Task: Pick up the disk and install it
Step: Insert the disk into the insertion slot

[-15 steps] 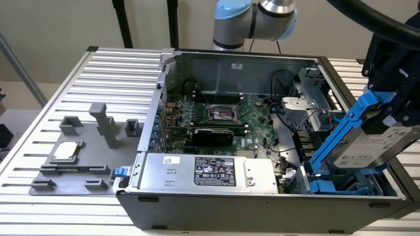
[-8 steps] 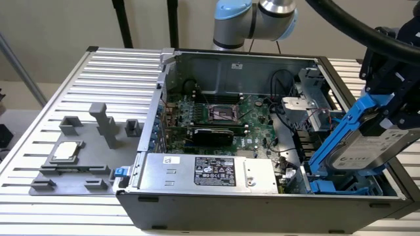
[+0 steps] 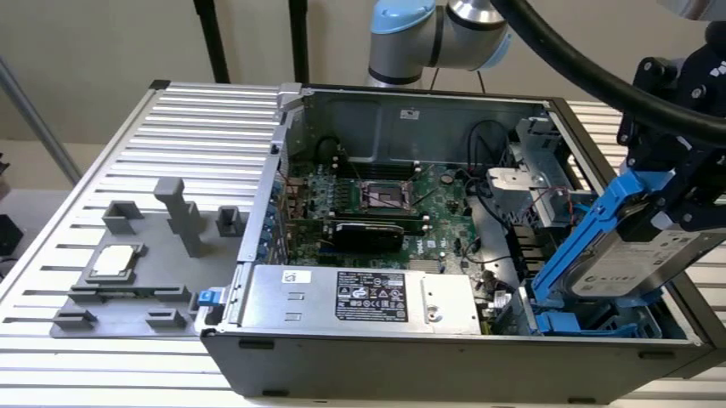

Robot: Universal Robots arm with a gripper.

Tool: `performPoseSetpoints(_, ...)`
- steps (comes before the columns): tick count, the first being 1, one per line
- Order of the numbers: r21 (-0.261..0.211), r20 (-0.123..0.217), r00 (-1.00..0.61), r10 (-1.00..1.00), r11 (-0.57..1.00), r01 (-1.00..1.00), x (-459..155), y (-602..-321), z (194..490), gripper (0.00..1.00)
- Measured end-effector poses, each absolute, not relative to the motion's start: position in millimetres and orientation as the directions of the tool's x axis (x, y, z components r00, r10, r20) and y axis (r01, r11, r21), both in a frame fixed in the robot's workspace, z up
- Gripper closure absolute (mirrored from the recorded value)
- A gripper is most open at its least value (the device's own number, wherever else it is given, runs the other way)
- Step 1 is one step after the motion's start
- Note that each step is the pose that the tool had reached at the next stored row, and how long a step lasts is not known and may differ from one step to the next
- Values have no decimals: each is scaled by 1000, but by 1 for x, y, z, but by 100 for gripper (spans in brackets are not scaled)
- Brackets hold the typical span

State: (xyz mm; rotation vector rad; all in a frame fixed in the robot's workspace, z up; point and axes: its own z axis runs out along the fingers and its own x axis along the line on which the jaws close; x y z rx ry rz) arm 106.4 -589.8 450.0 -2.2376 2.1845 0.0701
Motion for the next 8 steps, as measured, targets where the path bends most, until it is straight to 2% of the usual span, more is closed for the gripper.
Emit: performPoseSetpoints(8,21,-42,24,-999,-24,-999,108,-589,445,100)
